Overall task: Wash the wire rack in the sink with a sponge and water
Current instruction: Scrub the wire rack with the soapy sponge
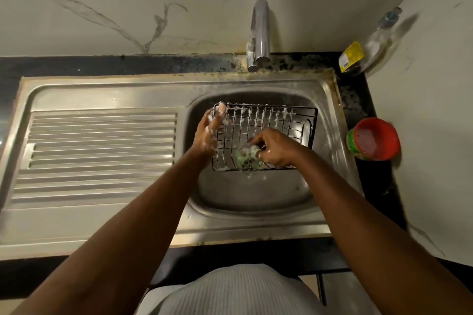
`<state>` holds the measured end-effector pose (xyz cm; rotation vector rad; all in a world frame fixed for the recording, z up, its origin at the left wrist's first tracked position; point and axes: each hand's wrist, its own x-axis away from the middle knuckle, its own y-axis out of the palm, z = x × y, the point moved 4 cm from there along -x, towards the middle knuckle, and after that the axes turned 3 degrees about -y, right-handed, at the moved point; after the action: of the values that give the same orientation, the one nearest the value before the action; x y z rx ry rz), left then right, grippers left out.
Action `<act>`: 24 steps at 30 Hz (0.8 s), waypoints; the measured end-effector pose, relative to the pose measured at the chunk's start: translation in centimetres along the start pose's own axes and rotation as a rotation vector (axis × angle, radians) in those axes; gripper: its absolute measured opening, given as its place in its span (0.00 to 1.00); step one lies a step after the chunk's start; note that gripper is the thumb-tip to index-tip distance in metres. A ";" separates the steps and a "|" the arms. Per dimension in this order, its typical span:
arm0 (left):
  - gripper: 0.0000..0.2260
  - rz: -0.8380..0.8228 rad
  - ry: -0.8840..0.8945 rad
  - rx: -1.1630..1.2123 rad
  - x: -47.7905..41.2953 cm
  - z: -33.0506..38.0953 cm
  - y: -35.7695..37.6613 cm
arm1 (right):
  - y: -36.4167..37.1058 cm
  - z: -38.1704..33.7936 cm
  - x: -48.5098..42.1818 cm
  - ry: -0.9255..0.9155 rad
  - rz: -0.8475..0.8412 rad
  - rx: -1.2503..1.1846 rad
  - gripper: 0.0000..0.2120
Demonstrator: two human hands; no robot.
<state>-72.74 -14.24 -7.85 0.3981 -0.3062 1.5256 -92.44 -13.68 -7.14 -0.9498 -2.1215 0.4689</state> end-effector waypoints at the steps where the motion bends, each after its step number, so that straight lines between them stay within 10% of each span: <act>1: 0.30 -0.022 -0.002 0.006 -0.2 0.1 0.1 | 0.1 0.6 -0.3 0.021 0.067 0.038 0.17; 7: 0.47 -0.060 0.076 -0.116 -0.9 0.3 0.2 | 2.1 0.5 0.0 0.019 -0.026 0.251 0.15; 10: 0.31 -0.065 0.008 -0.093 -0.3 0.4 0.5 | 0.9 1.1 1.2 0.025 -0.246 0.214 0.19; 12: 0.17 -0.060 0.022 -0.067 -0.7 0.1 0.5 | -0.5 2.8 1.4 0.078 -0.135 0.168 0.19; 16: 0.19 -0.085 -0.009 -0.025 -1.4 0.3 0.7 | -0.6 4.6 1.0 0.087 0.280 0.104 0.14; 24: 0.08 -0.111 -0.008 -0.078 -0.7 0.6 0.4 | 0.6 4.9 1.6 0.143 -0.334 0.219 0.23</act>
<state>-73.18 -15.18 -7.56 0.3539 -0.3436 1.3994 -96.58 -12.18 -9.86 -0.4784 -1.9992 0.4366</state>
